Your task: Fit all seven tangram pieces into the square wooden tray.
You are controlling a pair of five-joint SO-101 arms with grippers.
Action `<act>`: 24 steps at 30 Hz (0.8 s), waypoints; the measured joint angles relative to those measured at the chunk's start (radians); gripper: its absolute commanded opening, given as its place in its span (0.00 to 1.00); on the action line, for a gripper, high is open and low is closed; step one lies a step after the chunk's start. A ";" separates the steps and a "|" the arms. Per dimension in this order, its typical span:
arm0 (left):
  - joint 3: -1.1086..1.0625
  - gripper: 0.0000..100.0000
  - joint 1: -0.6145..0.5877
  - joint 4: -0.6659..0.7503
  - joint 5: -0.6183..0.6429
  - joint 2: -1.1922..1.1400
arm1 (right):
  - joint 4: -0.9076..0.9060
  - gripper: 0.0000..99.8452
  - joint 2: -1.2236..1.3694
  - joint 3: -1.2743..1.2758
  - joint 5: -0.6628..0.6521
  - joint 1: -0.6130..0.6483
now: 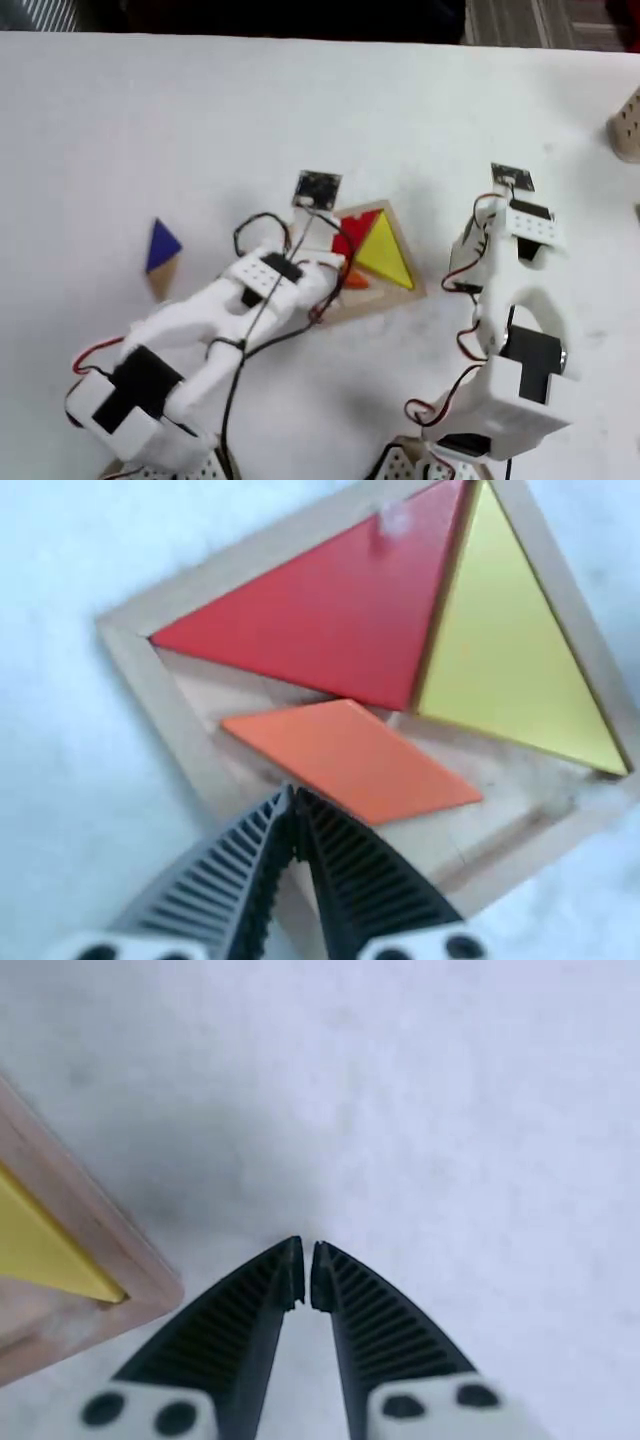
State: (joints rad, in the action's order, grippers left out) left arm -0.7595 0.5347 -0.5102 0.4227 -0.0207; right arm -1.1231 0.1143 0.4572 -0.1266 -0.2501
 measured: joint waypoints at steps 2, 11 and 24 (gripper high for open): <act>0.000 0.02 -0.003 0.014 0.000 0.000 | 0.000 0.02 0.000 0.000 0.000 0.000; 0.000 0.02 -0.057 0.064 0.002 0.003 | 0.000 0.02 0.000 0.000 0.000 0.000; -0.002 0.02 0.180 0.150 0.002 0.114 | 0.000 0.02 0.000 0.000 0.000 0.000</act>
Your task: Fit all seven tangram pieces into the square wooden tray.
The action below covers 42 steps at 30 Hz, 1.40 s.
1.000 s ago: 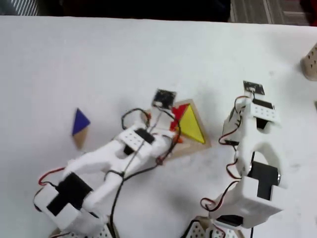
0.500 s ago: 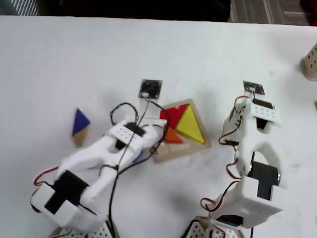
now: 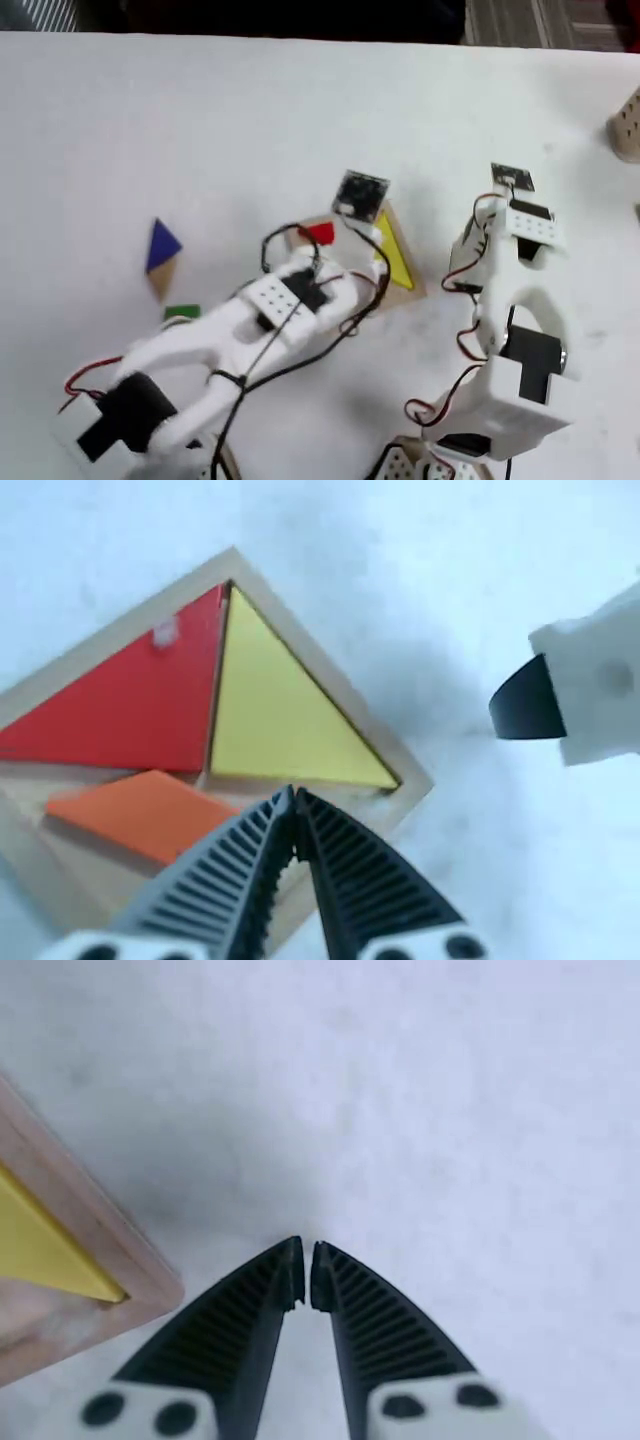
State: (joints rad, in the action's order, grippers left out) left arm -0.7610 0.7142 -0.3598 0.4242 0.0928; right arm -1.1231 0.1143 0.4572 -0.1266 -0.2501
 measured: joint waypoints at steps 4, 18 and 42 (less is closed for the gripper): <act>0.021 0.02 0.021 0.044 0.002 -0.120 | 0.000 0.02 0.000 0.000 0.000 0.000; 0.106 0.02 0.018 -0.120 0.002 -0.229 | 0.000 0.02 0.000 0.000 0.000 0.000; 0.115 0.02 -0.178 -0.110 0.049 -0.201 | 0.000 0.02 0.000 0.014 0.000 0.000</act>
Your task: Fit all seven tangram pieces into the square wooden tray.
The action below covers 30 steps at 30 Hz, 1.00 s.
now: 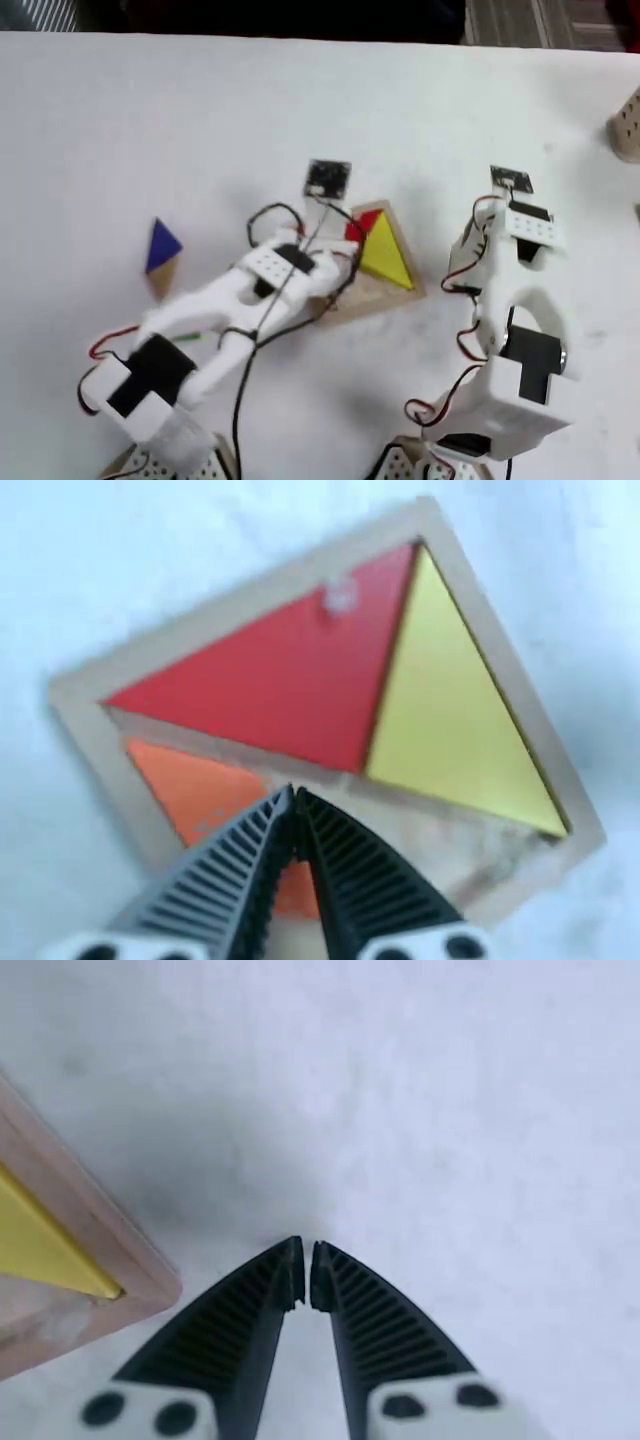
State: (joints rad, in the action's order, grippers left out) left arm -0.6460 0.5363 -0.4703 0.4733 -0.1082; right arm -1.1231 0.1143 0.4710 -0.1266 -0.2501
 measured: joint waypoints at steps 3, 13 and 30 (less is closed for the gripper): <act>0.000 0.02 -0.025 0.008 0.000 0.000 | 0.000 0.02 0.000 0.000 0.000 0.000; -0.002 0.02 -0.031 0.008 0.000 0.026 | 0.000 0.02 0.000 0.000 0.000 0.005; -0.258 0.02 0.098 0.006 0.000 0.354 | 0.000 0.02 0.000 0.003 -0.031 0.015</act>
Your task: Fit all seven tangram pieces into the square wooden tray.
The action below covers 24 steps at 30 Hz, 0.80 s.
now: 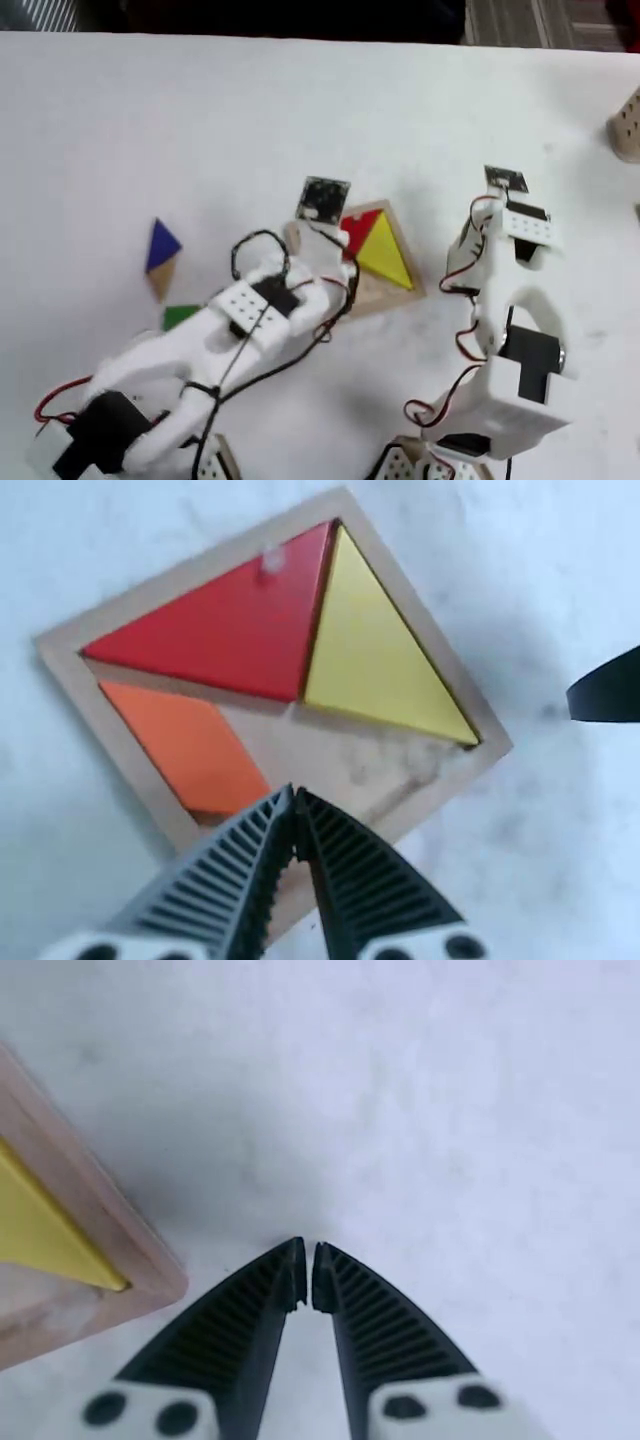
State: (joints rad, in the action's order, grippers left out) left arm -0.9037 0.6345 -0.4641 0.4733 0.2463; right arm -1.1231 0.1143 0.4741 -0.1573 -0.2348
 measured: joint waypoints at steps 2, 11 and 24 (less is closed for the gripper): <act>-0.002 0.02 -0.002 0.000 -0.009 -0.020 | 0.000 0.02 0.000 0.000 -0.003 0.005; -0.002 0.02 -0.003 -0.083 -0.035 -0.048 | 0.000 0.02 0.000 0.000 -0.005 0.003; -0.002 0.02 -0.032 -0.091 -0.064 -0.048 | 0.000 0.02 0.000 0.000 -0.005 0.003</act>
State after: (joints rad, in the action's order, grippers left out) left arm -0.9053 0.6022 -0.5547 0.4089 0.1987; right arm -1.1231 0.1143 0.4741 -0.1619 -0.2317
